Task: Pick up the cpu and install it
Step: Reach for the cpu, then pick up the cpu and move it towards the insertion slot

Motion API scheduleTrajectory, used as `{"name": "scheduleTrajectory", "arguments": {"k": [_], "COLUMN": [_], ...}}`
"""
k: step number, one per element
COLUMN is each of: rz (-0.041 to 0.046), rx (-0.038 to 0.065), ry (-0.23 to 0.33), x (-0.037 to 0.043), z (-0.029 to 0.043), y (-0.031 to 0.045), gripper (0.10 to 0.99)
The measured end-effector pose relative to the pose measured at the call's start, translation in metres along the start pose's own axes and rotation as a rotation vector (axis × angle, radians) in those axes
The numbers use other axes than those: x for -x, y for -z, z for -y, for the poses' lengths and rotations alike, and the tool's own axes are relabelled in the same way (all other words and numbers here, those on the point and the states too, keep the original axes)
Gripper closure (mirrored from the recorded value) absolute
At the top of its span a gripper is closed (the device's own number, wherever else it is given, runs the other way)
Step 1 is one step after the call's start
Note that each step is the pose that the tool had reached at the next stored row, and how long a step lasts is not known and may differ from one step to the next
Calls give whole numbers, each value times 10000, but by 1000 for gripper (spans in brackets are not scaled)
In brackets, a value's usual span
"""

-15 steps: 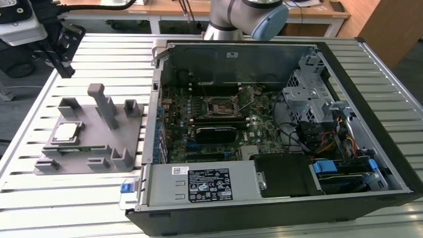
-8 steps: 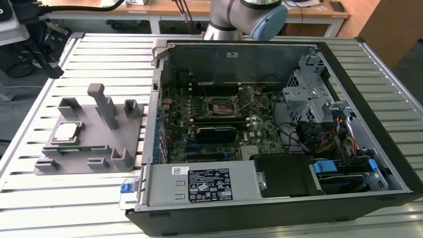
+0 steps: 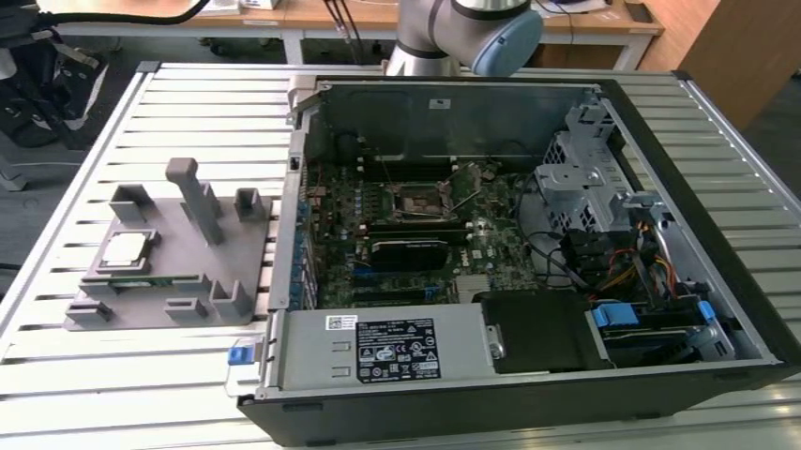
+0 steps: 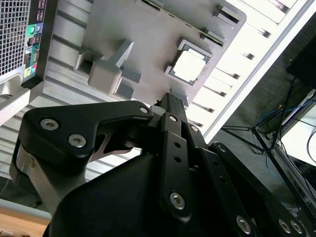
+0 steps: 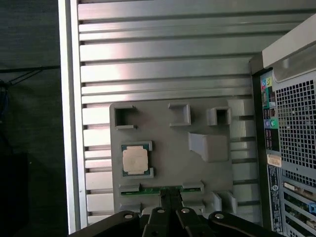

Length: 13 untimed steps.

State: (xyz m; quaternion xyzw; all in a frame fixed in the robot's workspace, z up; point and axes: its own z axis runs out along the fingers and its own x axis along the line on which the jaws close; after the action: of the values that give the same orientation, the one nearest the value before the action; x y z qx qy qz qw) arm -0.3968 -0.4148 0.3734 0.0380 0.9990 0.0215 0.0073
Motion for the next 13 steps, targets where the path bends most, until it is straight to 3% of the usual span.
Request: {"name": "scheduleTrajectory", "arguments": {"k": [7, 13], "rz": [-4, -48], "rx": [0, -5], "ry": [1, -1], "x": [-180, -207], "z": [14, 17], "y": [-8, -26], "gripper": [980, 980]}}
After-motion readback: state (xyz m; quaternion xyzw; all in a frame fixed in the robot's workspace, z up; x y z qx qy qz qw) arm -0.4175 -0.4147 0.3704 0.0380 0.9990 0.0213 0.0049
